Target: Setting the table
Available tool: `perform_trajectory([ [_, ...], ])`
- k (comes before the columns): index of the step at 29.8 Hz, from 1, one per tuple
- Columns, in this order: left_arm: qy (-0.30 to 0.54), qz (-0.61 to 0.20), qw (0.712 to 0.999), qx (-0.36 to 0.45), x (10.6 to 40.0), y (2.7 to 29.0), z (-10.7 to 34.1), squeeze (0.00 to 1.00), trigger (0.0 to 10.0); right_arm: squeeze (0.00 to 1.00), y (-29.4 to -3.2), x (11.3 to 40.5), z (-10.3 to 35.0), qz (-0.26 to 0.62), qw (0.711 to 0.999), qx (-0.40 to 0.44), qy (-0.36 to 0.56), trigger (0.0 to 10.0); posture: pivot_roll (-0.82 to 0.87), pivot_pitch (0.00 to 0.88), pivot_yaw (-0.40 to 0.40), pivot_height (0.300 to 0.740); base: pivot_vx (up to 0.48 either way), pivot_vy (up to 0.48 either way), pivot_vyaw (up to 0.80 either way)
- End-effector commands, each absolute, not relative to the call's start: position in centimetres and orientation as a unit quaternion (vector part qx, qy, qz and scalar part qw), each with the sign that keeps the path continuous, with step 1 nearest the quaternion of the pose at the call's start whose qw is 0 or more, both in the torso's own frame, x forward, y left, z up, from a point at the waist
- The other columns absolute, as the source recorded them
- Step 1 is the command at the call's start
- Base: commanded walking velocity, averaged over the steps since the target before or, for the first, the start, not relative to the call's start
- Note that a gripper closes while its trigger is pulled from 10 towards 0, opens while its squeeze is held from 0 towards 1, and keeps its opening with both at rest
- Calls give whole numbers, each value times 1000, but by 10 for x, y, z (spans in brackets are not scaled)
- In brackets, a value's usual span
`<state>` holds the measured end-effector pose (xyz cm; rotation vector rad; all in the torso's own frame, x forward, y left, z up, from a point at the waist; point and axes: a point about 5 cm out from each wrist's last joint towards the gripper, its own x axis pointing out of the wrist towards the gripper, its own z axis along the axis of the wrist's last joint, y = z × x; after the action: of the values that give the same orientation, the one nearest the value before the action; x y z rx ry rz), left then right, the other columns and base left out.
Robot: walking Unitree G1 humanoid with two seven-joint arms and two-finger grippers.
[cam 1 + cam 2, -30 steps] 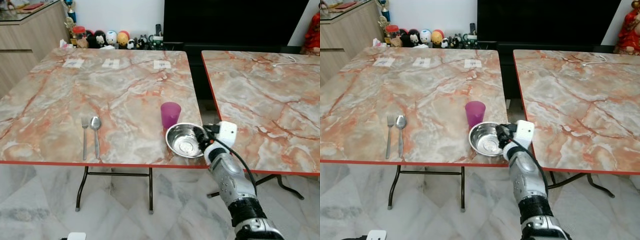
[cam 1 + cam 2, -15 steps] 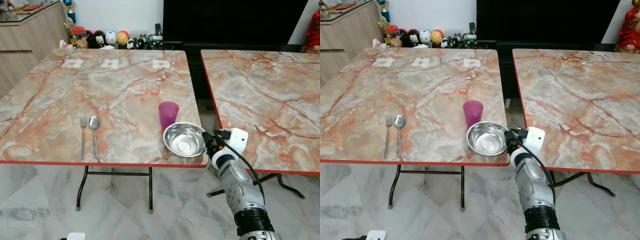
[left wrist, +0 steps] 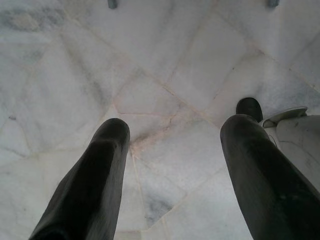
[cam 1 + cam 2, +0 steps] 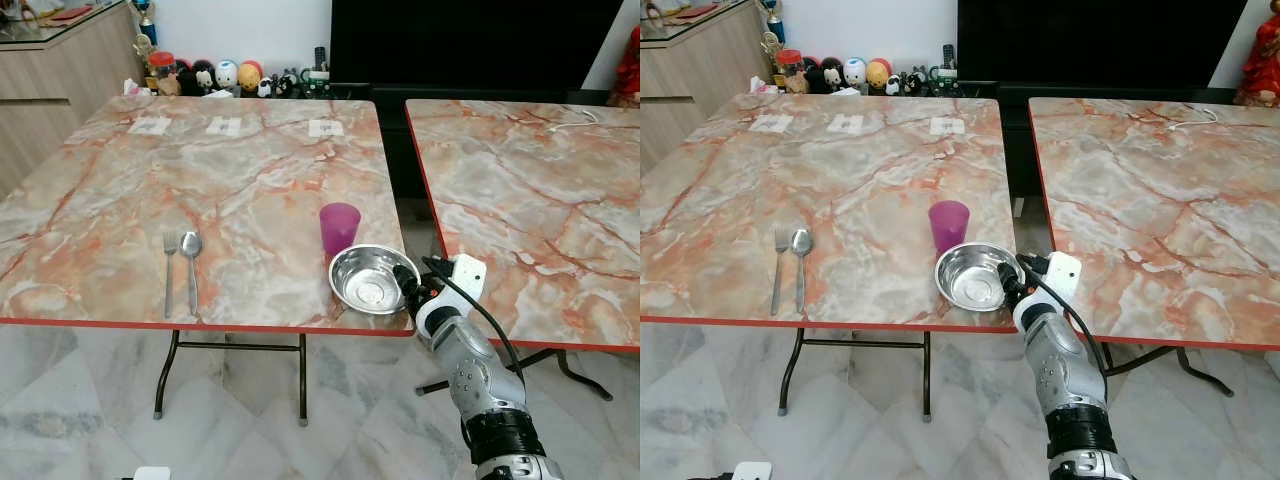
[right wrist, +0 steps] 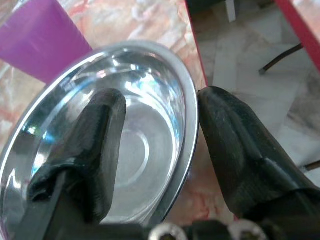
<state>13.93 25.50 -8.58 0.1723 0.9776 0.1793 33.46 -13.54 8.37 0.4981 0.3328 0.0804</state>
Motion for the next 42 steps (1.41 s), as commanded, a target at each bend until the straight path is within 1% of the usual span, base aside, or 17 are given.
perform_trajectory([
  [1,476,87,871,80,134,255,-88,0,10000,0,-131,335,82,44,952,247,177,10000,-59,26,4,740,0,0,0],
  [13,474,84,873,81,138,253,-87,0,10000,0,-127,332,74,47,944,253,205,10000,-59,25,4,740,0,0,0],
  [14,473,84,873,82,138,252,-87,0,10000,0,-127,332,74,47,944,254,205,7490,-58,25,4,740,0,0,0],
  [15,473,84,873,82,138,252,-87,0,10000,0,-127,333,75,48,944,254,204,1373,-58,25,4,740,0,0,0],
  [16,473,84,873,82,138,252,-87,0,10000,0,-126,333,75,48,944,255,204,0,-59,25,4,740,0,0,0],
  [42,475,82,872,86,137,250,-88,0,10000,0,-132,332,76,24,952,243,185,0,-66,25,0,740,0,0,0],
])
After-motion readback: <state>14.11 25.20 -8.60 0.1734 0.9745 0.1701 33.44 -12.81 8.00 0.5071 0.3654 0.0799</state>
